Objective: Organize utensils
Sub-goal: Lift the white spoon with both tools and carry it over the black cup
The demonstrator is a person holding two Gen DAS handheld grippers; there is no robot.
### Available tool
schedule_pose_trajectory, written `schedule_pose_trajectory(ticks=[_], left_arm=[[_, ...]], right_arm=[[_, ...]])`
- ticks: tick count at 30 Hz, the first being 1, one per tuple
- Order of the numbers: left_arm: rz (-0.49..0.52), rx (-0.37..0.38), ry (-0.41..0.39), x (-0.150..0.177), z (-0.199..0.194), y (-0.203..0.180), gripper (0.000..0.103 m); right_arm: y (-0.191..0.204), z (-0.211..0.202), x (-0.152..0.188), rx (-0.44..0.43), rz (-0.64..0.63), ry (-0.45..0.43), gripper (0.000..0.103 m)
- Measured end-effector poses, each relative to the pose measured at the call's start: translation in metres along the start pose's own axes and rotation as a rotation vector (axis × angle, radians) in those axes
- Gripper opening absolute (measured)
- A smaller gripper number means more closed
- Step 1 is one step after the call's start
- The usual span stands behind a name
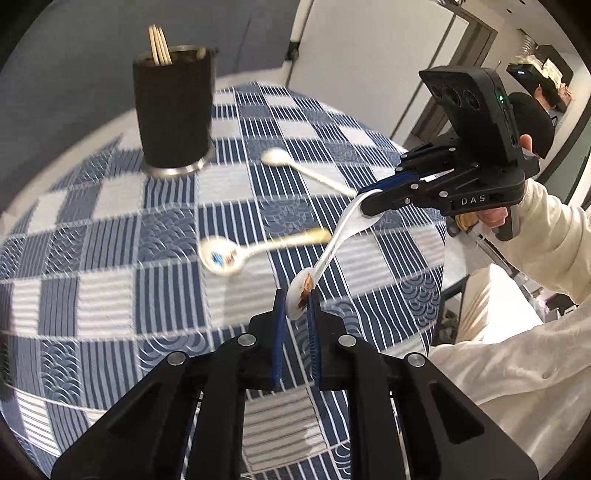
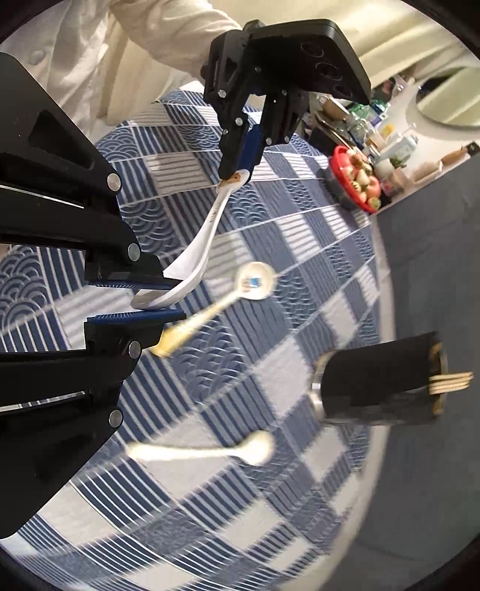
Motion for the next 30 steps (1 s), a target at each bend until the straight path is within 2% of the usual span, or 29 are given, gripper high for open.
schedule_pose_trajectory(ticks=[15,22,30], left_arm=[[-0.021,-0.16,-0.105,-0.089,-0.026,0.036,0.012],[-0.03,-0.212,-0.132,-0.133,-0.018,0.047,0.011],[-0.067,-0.254,-0.146,-0.18,0.004,0.058,0.01]], right_arm=[[-0.023,-0.032,-0.137,0.019,-0.308,-0.07,0.01],[-0.047,-0.048,-0.195,0.035,-0.45,-0.091,0.01],[-0.079,-0.055,-0.245,0.054,-0.609,-0.083,0.011]])
Point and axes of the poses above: each gripper's, at about its wrist camera, not at the fingertips, and z roughly the way its jaws point, y to its left, x to its underside, the point moved 5 cm from there along z, roughly the way its jaws point, and after that the axes turned 7 degrees about -y, right-handed, at the moved point
